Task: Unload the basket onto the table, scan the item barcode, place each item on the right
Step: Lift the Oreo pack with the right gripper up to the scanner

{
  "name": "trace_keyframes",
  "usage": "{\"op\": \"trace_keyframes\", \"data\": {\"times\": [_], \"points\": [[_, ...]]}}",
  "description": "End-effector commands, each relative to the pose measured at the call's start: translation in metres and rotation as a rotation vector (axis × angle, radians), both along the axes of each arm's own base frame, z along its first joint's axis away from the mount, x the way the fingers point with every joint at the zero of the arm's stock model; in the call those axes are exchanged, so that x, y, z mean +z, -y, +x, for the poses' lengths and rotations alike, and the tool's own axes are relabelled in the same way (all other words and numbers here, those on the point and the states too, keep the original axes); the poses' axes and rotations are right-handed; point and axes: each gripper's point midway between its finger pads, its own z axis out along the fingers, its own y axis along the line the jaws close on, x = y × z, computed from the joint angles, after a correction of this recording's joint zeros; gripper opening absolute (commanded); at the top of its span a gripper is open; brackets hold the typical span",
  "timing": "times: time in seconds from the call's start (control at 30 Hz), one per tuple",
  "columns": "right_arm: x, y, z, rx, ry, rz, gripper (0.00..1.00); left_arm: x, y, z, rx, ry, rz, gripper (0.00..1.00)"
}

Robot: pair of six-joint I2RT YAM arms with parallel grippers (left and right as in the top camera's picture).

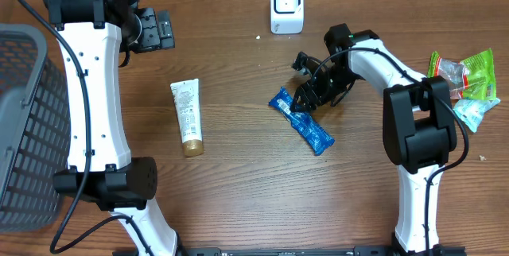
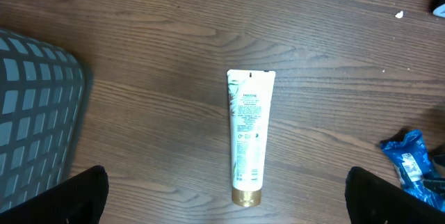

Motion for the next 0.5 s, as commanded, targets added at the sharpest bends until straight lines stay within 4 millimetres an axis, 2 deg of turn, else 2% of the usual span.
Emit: {"op": "trace_keyframes", "data": {"times": [0.0,0.23,0.33,0.47], "points": [[-0.023,0.008,-0.019,0.007,-0.055,-0.056,0.59,0.008,0.002,0.001,-0.015,0.027,0.0,1.0],[-0.025,0.012,-0.032,0.002,-0.114,-0.073,0.45,0.008,0.002,0.001,-0.015,0.027,0.0,1.0],[-0.025,0.012,-0.032,0.002,-0.118,-0.074,0.29,0.008,0.002,0.001,-0.015,0.027,0.0,1.0],[-0.025,0.012,-0.032,0.002,-0.118,-0.074,0.17,0.008,0.002,0.001,-0.015,0.027,0.0,1.0]]}}
